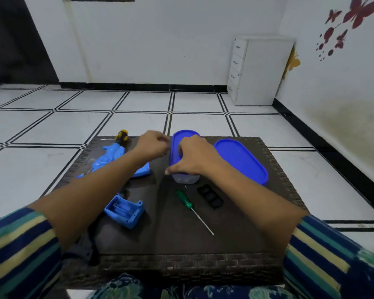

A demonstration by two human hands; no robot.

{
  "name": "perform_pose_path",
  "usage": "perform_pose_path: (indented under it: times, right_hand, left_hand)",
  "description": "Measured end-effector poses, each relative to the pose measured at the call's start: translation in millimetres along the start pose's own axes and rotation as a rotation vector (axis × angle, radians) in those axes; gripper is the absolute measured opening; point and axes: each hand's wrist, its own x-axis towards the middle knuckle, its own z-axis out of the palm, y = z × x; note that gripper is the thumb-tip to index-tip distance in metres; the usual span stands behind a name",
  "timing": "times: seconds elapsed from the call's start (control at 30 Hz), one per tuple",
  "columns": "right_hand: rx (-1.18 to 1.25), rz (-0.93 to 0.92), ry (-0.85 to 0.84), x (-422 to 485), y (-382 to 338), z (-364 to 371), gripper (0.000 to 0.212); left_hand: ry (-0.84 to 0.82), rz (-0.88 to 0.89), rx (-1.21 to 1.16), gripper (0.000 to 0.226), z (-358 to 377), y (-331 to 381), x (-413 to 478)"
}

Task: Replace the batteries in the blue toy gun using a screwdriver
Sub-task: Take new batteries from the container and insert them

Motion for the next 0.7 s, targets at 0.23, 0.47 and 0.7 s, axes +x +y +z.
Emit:
perform_pose_path:
  times: [0.23, 0.47, 0.7]
  right_hand:
    - [-0.161, -0.084, -0.179, 5.2, -23.5, -20.7, 0.052]
    - [-0.087, -0.080, -0.215, 10.1, -27.9, -20.5, 0.041]
    - [0.061, -0.031, -0.255, 20.4, -23.8, -37.0, 0.042]
  left_hand:
    - [-0.410, 0.176, 0.156, 0.076, -4.1, -35.4, -35.6]
    - [-0.272, 0.260, 0.181, 0.044, 3.6, -32.6, -44.7]
    - [-0.224, 0.260, 0.110, 0.030, 7.0, -37.6, -42.7]
